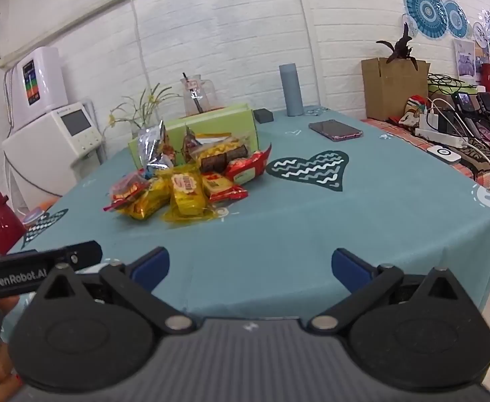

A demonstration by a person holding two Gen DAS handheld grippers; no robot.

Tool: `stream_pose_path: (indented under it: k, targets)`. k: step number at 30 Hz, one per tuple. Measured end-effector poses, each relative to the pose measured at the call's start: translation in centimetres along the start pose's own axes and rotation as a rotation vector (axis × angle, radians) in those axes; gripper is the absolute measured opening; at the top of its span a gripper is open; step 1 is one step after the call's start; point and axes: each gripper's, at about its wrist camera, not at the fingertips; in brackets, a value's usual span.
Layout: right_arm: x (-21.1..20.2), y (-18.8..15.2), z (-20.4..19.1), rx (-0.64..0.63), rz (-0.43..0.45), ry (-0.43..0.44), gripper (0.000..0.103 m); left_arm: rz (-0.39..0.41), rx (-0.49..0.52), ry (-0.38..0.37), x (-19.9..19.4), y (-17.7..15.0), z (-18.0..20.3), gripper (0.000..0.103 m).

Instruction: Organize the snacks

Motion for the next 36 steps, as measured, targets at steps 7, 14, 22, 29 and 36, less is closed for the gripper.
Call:
stream_pose_path:
  k: [7, 14, 22, 29, 36]
  targets:
    - [0.2, -0.1, -0.1, 0.001, -0.006, 0.003, 0.103, -0.002, -0.001, -0.003, 0.0, 0.0, -0.1, 0.092]
    - [0.3, -0.2, -0.2, -0.002, -0.006, 0.009, 0.103, -0.006, 0.004, 0.0, 1.0, -1.4, 0.6, 0.092]
    - [0.6, -0.4, -0.2, -0.007, -0.018, 0.011, 0.103, -0.031, 0.0, -0.01, 1.0, -0.8, 0.1, 0.092]
    - [0.5, -0.4, -0.2, -0.007, -0.016, 0.013, 0.103, -0.035, 0.003, -0.011, 1.0, -0.9, 0.2, 0.092]
    - [0.6, -0.4, -0.2, -0.006, -0.019, 0.013, 0.103, -0.042, 0.001, -0.014, 1.3, -1.0, 0.0, 0.092]
Point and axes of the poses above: each gripper's, at about its wrist camera, not at the fingertips, and x roughly the way its jaws point, z to its right, y to its top, and after that the axes turned 10 degrees about y, right-handed
